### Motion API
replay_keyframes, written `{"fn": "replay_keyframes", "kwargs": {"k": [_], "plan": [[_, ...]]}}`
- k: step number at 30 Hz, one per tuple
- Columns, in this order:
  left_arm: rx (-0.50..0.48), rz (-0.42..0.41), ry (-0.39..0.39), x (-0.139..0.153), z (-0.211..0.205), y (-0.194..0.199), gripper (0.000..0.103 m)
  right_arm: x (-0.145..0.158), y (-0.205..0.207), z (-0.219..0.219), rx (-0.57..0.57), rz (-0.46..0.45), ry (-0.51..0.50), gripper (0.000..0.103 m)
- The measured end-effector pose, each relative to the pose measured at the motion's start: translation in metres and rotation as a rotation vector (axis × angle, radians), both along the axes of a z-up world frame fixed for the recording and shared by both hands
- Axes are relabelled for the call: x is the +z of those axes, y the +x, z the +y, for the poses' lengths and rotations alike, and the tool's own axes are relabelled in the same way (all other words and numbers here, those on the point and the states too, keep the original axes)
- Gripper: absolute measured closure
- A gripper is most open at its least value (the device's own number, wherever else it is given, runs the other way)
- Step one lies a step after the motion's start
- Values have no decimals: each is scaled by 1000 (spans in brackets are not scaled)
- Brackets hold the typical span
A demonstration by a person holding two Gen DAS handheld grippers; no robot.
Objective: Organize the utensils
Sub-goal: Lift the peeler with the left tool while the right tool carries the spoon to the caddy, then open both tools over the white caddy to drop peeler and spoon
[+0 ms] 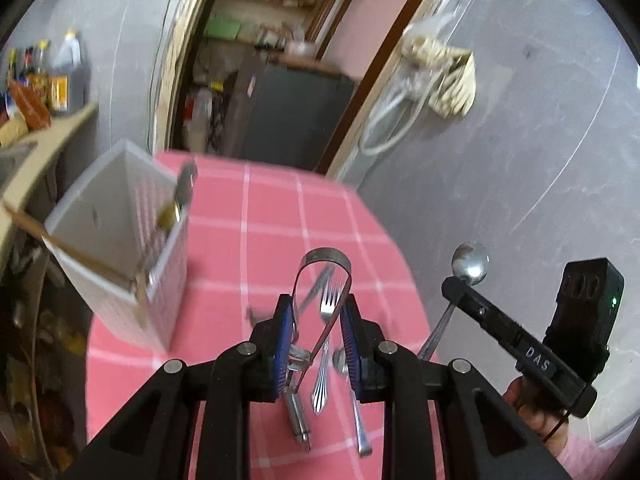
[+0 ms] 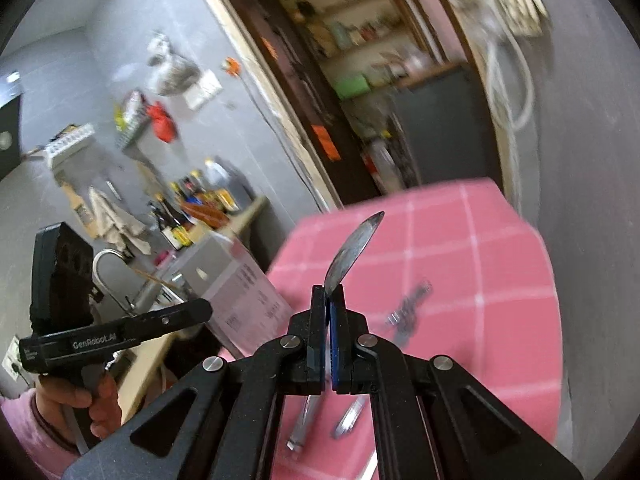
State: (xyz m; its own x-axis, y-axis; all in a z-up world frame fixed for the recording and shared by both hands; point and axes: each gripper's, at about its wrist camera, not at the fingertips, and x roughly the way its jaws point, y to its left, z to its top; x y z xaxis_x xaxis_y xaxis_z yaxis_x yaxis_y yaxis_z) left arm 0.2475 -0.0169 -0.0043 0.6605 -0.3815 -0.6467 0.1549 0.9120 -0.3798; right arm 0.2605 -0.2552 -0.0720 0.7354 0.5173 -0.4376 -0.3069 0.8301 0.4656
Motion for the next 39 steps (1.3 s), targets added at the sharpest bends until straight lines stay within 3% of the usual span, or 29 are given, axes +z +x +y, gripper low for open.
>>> {"fn": "replay_keyframes", "kwargs": {"k": [10,19,26,39], "plan": [[36,-156,73,80,28,11,80,87,6,40,31,-288,-25,101],[141,-287,66,107,89,25,80,132,24,101,101,-438,-22,101],[161,-277,52,75,120,46,80,113,50,150,146,-413,-45,101],[129,-233,74,13,131,50,80,39,88,197,247,-236,-170,101]]}}
